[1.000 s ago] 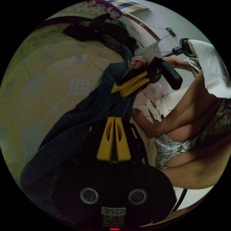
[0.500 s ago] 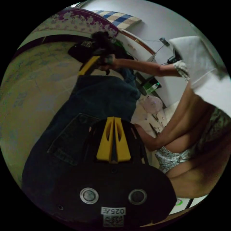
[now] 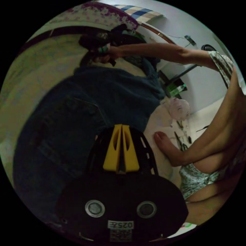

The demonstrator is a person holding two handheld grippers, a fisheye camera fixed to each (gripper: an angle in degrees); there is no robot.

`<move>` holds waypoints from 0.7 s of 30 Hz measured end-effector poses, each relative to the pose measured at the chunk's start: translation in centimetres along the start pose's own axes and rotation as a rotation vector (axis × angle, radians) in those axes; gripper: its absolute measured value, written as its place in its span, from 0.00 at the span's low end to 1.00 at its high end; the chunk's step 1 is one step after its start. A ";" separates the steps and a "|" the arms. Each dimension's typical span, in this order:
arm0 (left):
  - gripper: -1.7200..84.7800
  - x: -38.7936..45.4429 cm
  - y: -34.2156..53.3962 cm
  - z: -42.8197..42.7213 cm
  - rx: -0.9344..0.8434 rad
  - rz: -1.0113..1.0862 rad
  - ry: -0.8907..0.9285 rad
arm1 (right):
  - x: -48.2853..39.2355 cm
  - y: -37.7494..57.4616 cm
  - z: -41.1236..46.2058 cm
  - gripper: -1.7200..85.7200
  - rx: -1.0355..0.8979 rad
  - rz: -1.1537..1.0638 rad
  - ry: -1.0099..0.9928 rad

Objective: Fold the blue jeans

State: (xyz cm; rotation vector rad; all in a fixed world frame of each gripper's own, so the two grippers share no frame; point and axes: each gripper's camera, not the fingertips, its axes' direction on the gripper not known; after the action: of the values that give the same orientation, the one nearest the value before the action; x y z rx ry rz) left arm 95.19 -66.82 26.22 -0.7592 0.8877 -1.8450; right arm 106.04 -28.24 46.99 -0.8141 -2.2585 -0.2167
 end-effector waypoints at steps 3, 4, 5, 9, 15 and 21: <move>0.01 -3.8 2.4 -1.8 -0.033 -0.004 -0.216 | -3.0 2.3 -8.6 0.11 0.156 0.034 0.080; 0.01 -6.0 3.8 -1.8 -0.073 -0.045 -0.305 | -4.7 4.5 -12.4 0.13 0.256 0.049 0.080; 0.01 -7.0 4.7 -1.6 -0.094 -0.064 -0.332 | -5.7 5.8 -14.1 0.13 0.310 0.055 0.085; 0.01 -11.3 12.0 1.1 -0.111 -0.036 -0.261 | -15.4 16.1 -19.2 0.15 0.512 0.100 0.187; 0.01 -14.6 14.8 5.3 -0.447 0.046 -0.257 | -25.8 34.4 -20.8 0.15 0.759 0.370 0.187; 0.05 -5.6 7.5 9.4 -0.559 0.601 -0.257 | -31.7 43.7 -23.9 0.19 0.754 0.702 0.493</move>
State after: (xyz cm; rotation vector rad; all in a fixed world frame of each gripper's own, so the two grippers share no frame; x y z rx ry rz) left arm 108.29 -66.50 24.48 -0.9134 1.3072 -0.9532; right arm 163.76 -18.39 39.47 -0.9307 -1.3154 0.6529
